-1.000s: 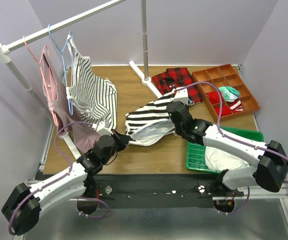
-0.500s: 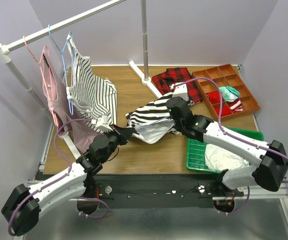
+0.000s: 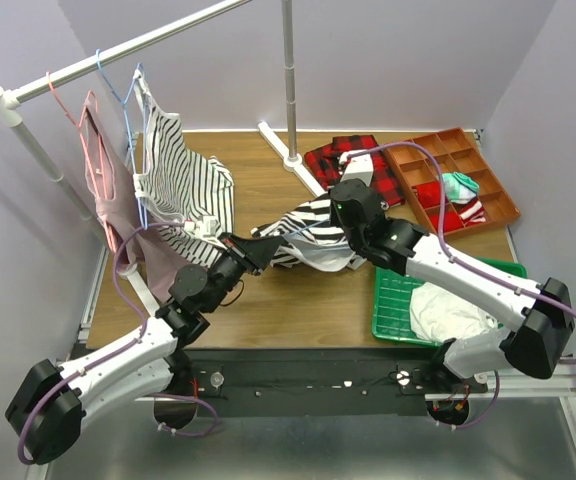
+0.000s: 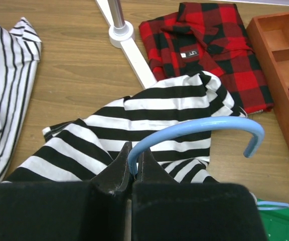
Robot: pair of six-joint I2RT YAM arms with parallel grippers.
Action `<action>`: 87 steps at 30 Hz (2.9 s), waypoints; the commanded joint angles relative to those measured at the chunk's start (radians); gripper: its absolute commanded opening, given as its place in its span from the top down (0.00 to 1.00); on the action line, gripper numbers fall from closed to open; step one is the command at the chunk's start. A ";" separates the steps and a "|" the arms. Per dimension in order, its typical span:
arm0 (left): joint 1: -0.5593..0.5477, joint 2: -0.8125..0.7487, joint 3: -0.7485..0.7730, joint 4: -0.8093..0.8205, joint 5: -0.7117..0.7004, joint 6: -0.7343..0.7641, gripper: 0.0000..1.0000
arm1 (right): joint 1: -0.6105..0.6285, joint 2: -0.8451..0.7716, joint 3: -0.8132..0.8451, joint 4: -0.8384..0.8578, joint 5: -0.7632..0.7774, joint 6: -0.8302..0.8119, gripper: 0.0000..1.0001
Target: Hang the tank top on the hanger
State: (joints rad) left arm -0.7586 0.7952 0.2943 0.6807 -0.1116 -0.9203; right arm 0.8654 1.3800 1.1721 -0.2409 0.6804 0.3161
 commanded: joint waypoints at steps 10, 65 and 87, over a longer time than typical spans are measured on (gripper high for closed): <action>0.005 -0.002 0.138 -0.032 0.000 0.103 0.47 | 0.009 -0.025 0.143 -0.086 -0.055 0.074 0.99; 0.004 0.341 0.965 -1.300 0.244 1.029 0.30 | 0.011 0.028 0.362 -0.281 -0.045 -0.124 0.99; 0.030 0.338 1.069 -1.308 0.336 1.074 0.47 | 0.024 0.135 0.769 -0.377 -0.045 -0.268 0.99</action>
State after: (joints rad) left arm -0.7315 1.1564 1.2919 -0.6308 0.1936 0.1349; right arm 0.8742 1.4742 1.7802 -0.6090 0.6323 0.1108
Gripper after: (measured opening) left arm 0.533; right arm 0.046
